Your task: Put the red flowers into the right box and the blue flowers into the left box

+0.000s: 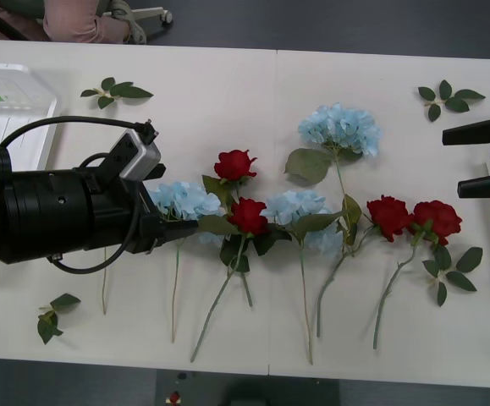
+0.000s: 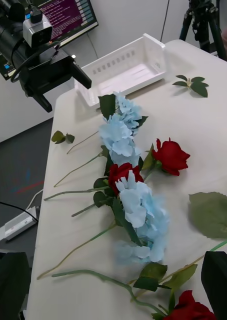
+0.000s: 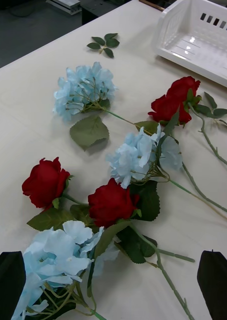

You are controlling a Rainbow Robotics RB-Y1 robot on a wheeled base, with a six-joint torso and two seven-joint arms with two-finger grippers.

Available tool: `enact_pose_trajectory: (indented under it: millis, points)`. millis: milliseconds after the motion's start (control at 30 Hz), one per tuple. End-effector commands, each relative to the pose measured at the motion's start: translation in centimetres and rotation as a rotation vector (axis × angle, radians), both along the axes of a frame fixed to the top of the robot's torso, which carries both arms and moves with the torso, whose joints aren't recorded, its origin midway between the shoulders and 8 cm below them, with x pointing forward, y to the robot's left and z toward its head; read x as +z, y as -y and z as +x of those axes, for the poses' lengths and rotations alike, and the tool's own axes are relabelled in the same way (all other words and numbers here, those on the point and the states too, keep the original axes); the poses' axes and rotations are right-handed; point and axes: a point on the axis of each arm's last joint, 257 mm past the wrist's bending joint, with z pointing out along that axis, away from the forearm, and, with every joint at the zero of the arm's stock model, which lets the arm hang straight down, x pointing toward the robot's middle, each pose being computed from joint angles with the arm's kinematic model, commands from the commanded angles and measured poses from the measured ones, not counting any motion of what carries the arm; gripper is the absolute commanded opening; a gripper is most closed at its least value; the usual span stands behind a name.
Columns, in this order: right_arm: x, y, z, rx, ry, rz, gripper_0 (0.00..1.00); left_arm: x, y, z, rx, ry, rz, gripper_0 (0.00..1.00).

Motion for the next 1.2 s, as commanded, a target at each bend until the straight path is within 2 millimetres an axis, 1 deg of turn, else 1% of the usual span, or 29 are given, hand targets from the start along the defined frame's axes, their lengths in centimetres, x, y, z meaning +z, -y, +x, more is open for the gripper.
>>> enact_pose_trajectory:
  millis: [33,300,333,400,433,467,500,533,567,600,633,667,767,800,833,867,933,967,1067,1100,1167,1200]
  points:
    - [2.0,0.4,0.1,0.013,0.058,-0.047,1.00,1.5,0.1,0.5,-0.010,0.058,0.008,1.00]
    - [2.0,0.4,0.1,0.013,0.058,-0.047,1.00,1.5,0.1,0.5,-0.010,0.058,0.008,1.00]
    - [2.0,0.4,0.1,0.013,0.058,-0.047,1.00,-0.1,1.1,-0.4,-0.017,0.005,-0.026,1.00]
    - [2.0,0.4,0.1,0.013,0.058,-0.047,1.00,0.0,1.2,-0.6,-0.018,0.002,-0.036,1.00]
    - [-1.0,-0.1,-0.6,0.019,-0.017,-0.049,1.00,1.1,1.6,-0.6,-0.019,0.016,-0.071,1.00]
    - [-1.2,-0.1,-0.6,0.021,-0.021,-0.054,1.00,1.4,1.6,-0.6,-0.015,0.014,-0.086,1.00]
    - [-1.9,-0.1,-0.7,0.023,-0.034,-0.074,1.00,2.8,1.0,-0.3,-0.002,0.011,-0.123,1.00]
    - [-1.4,-0.1,-0.6,0.027,-0.019,-0.089,1.00,3.7,0.4,-0.1,0.009,0.006,-0.138,1.00]
    - [-1.5,-0.3,-0.6,0.035,-0.017,-0.103,1.00,4.6,-0.8,0.2,0.029,-0.006,-0.144,1.00]
    - [-1.2,-0.3,-0.5,0.036,-0.007,-0.109,1.00,5.3,-2.0,0.4,0.054,-0.030,-0.156,1.00]
    - [-1.2,-0.1,-0.5,0.034,-0.005,-0.117,1.00,5.7,-2.7,0.4,0.070,-0.052,-0.163,1.00]
    - [-1.1,0.1,-0.5,0.032,0.000,-0.132,1.00,6.3,-4.3,0.3,0.100,-0.092,-0.164,1.00]
    - [-1.3,0.4,-0.4,0.026,0.017,-0.186,1.00,6.8,-8.4,0.0,0.194,-0.199,-0.142,1.00]
    - [-1.4,0.4,-0.5,0.028,0.019,-0.198,1.00,6.7,-9.1,-0.1,0.214,-0.221,-0.140,1.00]
    - [-1.5,0.5,-0.5,0.028,0.029,-0.224,1.00,6.3,-10.4,-0.3,0.252,-0.279,-0.145,1.00]
    - [-1.5,0.5,-0.5,0.024,0.029,-0.240,1.00,5.9,-11.1,-0.4,0.277,-0.320,-0.154,1.00]
    - [-1.8,0.6,-0.5,-0.025,-0.045,-0.263,1.00,5.0,-12.7,-0.2,0.328,-0.382,-0.163,1.00]
    - [-2.0,0.7,-0.4,-0.066,-0.094,-0.284,1.00,4.2,-13.9,0.0,0.368,-0.421,-0.172,1.00]
    - [-2.9,1.3,-0.3,-0.172,-0.209,-0.333,1.00,2.0,-16.5,0.7,0.464,-0.506,-0.212,1.00]
    - [-3.3,1.4,-0.3,-0.204,-0.245,-0.343,1.00,1.4,-17.3,0.9,0.487,-0.521,-0.214,1.00]
    - [-4.3,2.0,-0.3,-0.301,-0.342,-0.360,1.00,-0.5,-19.2,1.4,0.545,-0.555,-0.210,1.00]
    - [-4.7,2.3,-0.3,-0.337,-0.377,-0.362,1.00,-1.3,-19.8,1.5,0.566,-0.566,-0.202,1.00]
